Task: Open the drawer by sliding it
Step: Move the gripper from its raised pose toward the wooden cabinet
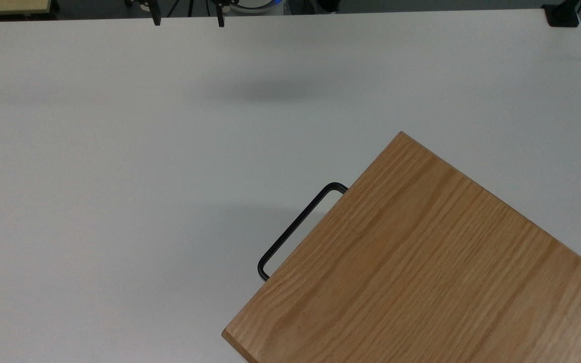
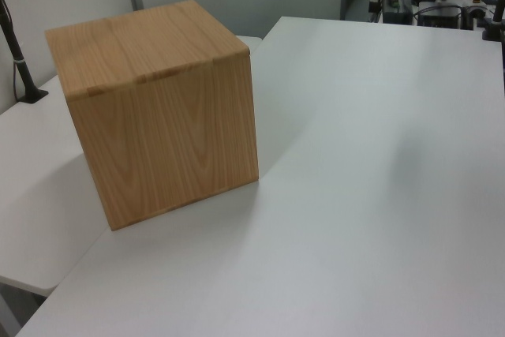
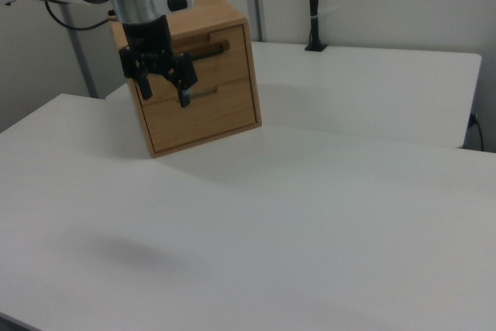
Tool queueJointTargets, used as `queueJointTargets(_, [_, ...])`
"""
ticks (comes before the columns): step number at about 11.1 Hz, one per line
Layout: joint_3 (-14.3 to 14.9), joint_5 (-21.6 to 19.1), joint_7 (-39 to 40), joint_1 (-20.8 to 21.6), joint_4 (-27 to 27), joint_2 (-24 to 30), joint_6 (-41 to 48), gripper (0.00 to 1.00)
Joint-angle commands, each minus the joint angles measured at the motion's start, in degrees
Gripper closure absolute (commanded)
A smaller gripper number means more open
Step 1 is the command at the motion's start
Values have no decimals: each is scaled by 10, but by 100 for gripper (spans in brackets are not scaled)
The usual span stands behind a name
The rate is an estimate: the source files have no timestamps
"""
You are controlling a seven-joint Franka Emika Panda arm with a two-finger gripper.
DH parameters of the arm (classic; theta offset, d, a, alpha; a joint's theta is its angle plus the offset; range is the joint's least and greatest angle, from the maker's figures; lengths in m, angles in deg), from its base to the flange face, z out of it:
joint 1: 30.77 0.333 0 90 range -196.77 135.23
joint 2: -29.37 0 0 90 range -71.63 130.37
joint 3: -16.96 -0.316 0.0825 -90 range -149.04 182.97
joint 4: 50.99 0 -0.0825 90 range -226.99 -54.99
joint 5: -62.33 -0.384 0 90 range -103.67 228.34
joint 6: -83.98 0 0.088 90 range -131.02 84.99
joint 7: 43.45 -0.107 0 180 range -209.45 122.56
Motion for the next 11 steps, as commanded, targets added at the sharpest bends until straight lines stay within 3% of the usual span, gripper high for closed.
queueJointTargets(1, [-5,3,-12,-1,-15,15,-6,0])
queueJointTargets(7, [-5,3,-12,-1,-15,15,-6,0])
queueJointTargets(11, [33,-22,-5,-7,1,5,-52,0])
